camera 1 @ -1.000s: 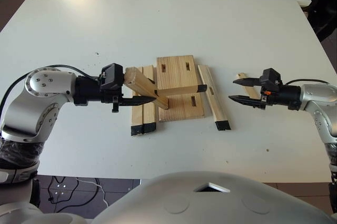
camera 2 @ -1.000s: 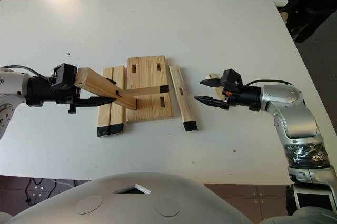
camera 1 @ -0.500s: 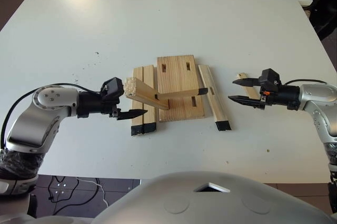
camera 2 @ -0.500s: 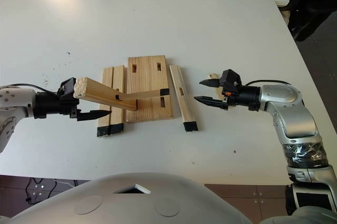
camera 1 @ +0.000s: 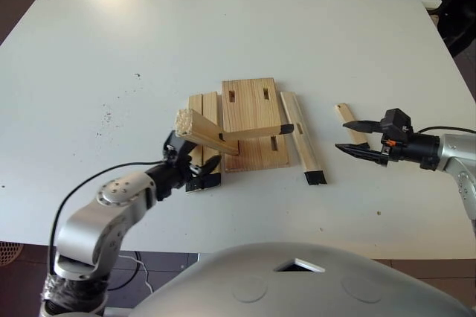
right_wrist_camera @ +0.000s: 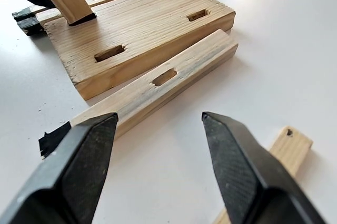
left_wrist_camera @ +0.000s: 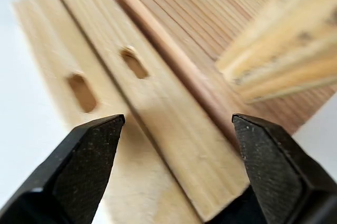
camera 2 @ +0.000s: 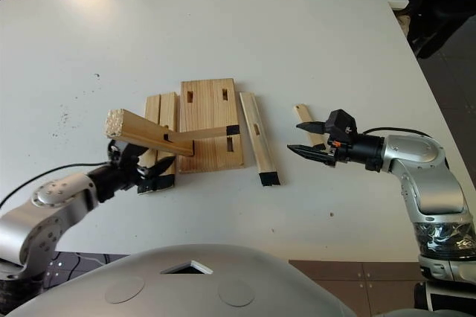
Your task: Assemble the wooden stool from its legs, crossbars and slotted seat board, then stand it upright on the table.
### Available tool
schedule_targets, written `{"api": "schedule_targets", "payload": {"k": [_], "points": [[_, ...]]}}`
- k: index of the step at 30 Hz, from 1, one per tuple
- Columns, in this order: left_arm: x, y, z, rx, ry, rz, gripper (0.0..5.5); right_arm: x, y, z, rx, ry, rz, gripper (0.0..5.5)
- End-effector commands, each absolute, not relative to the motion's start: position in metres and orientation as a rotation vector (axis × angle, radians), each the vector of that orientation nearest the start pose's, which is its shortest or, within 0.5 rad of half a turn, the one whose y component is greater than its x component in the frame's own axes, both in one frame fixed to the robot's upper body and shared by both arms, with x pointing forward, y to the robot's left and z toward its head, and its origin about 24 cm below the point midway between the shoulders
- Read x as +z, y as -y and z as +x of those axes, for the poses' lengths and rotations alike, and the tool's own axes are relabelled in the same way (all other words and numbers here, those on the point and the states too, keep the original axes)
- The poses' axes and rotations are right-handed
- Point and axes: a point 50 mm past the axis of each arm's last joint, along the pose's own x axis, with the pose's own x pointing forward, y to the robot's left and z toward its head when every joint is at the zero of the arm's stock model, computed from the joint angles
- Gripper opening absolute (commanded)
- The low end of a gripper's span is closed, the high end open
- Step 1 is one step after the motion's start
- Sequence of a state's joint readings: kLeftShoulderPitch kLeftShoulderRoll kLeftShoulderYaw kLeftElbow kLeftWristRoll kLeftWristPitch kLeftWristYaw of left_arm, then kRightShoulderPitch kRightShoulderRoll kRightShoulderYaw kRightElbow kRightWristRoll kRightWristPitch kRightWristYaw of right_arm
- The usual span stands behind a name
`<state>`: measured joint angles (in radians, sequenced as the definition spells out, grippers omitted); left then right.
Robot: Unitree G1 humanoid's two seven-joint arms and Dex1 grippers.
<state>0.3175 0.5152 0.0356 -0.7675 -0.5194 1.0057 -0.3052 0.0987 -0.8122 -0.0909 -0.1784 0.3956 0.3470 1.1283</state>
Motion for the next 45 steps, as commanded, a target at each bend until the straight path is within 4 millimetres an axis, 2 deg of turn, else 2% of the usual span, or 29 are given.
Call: {"api": "schedule_targets", "payload": {"k": [1, 8, 15, 18, 26, 37, 45], "points": [[0.063, -0.183, 0.156, -0.439, -0.701, 0.094, 3.81, 0.095, 0.249, 0.209, 1.027, -0.422, -0.243, 2.94], [0.067, -0.201, 0.169, -0.433, -0.685, 0.181, 3.81, 0.091, 0.245, 0.205, 1.013, -0.420, -0.226, 2.94], [0.084, -0.222, 0.188, -0.394, -0.646, 0.253, 3.81, 0.085, 0.244, 0.200, 0.999, -0.423, -0.211, 2.94], [0.093, -0.224, 0.194, -0.376, -0.620, 0.255, 3.81, 0.085, 0.243, 0.199, 1.000, -0.419, -0.207, 2.94], [0.071, -0.216, 0.174, -0.342, -0.726, 0.205, 3.81, 0.083, 0.244, 0.193, 0.978, -0.427, -0.201, 2.94], [0.054, -0.225, 0.168, -0.306, -0.777, 0.218, 3.81, 0.080, 0.241, 0.190, 0.950, -0.416, -0.185, 2.94], [0.045, -0.227, 0.164, -0.396, -0.788, 0.133, 2.54, 0.083, 0.241, 0.195, 0.933, -0.394, -0.191, 2.94]]}}
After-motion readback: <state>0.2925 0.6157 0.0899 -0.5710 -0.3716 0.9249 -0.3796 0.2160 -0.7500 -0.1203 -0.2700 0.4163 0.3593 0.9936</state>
